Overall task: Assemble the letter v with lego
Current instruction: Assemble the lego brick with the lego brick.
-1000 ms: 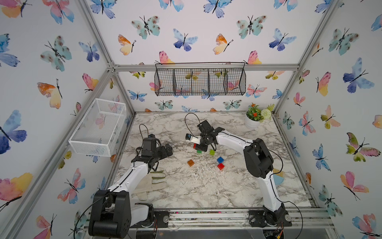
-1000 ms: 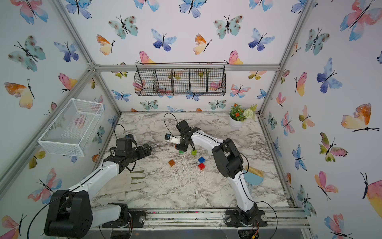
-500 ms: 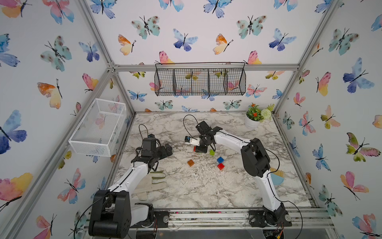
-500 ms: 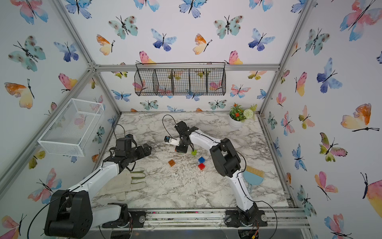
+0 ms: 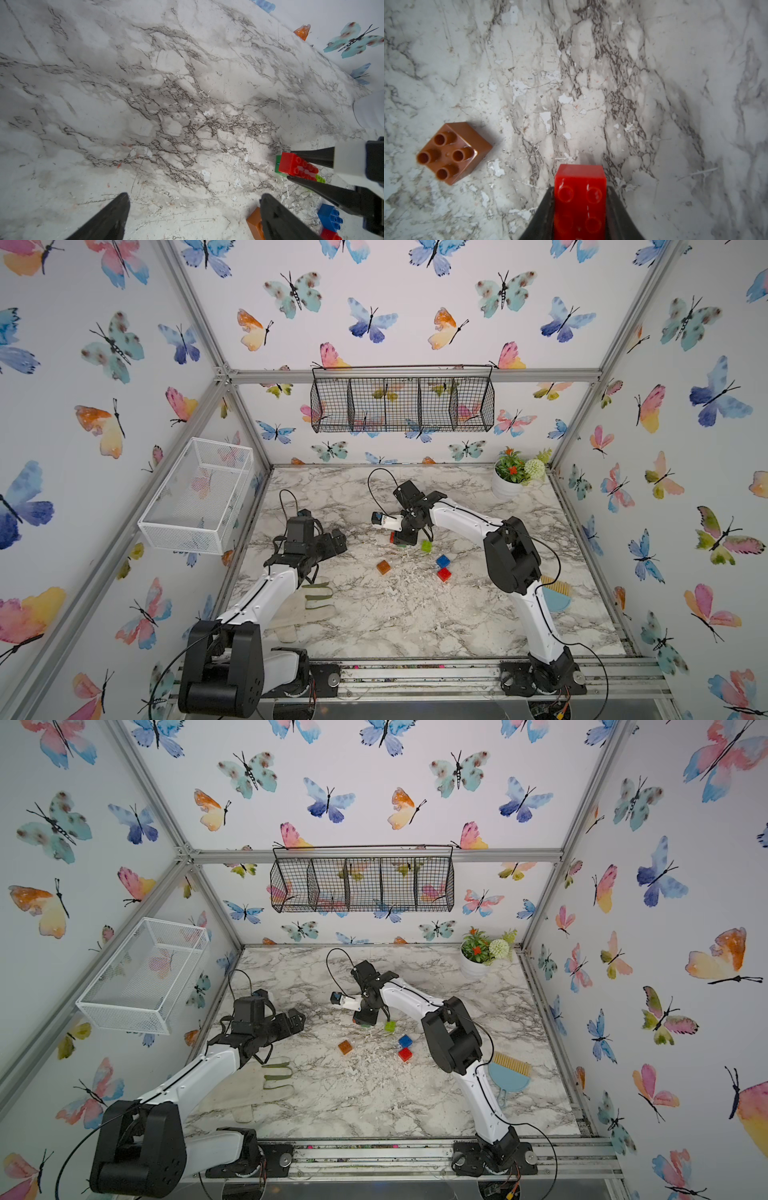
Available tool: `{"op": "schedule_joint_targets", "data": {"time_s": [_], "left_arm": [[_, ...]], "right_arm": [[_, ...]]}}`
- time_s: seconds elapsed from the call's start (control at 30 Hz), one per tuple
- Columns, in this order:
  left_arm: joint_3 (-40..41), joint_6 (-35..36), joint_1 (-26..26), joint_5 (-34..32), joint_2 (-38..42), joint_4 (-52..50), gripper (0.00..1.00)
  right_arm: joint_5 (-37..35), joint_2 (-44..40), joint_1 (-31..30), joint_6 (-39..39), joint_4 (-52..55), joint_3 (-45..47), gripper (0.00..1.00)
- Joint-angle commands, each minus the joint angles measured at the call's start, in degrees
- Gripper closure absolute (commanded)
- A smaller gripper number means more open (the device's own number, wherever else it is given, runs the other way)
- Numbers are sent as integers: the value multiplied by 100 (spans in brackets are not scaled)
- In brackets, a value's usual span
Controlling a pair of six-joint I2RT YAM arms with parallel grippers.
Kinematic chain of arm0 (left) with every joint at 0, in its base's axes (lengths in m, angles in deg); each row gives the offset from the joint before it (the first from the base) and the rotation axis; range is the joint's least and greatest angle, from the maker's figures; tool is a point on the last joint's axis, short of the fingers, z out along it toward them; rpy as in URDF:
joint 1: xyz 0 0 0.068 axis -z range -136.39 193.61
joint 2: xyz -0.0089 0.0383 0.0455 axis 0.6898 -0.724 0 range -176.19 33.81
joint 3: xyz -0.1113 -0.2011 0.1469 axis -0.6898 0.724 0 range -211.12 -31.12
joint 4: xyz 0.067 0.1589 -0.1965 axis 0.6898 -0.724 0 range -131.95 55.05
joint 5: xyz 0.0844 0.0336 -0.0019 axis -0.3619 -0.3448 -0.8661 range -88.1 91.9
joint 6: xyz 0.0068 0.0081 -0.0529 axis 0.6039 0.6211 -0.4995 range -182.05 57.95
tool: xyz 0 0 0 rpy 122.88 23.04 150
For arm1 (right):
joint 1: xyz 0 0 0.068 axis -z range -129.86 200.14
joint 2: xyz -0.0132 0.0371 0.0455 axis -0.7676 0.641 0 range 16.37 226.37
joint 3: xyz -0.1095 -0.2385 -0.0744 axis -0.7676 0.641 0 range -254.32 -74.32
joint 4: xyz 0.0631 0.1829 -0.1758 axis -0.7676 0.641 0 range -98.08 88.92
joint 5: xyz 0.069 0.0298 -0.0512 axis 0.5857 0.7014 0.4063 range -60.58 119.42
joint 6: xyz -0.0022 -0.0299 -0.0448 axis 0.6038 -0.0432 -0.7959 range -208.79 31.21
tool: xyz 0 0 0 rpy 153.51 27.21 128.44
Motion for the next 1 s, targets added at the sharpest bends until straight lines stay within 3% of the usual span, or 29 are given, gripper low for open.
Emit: {"op": "schedule_joint_targets", "data": {"time_s": [0.0,0.97], "left_arm": [[38,81,-33,-7,-48,66,2],[82,94,-24,-34,-134,88,2]], "right_arm": [[146,51,45,-110,363,-204,98],[196,167,120,-428,276,234,98]]}}
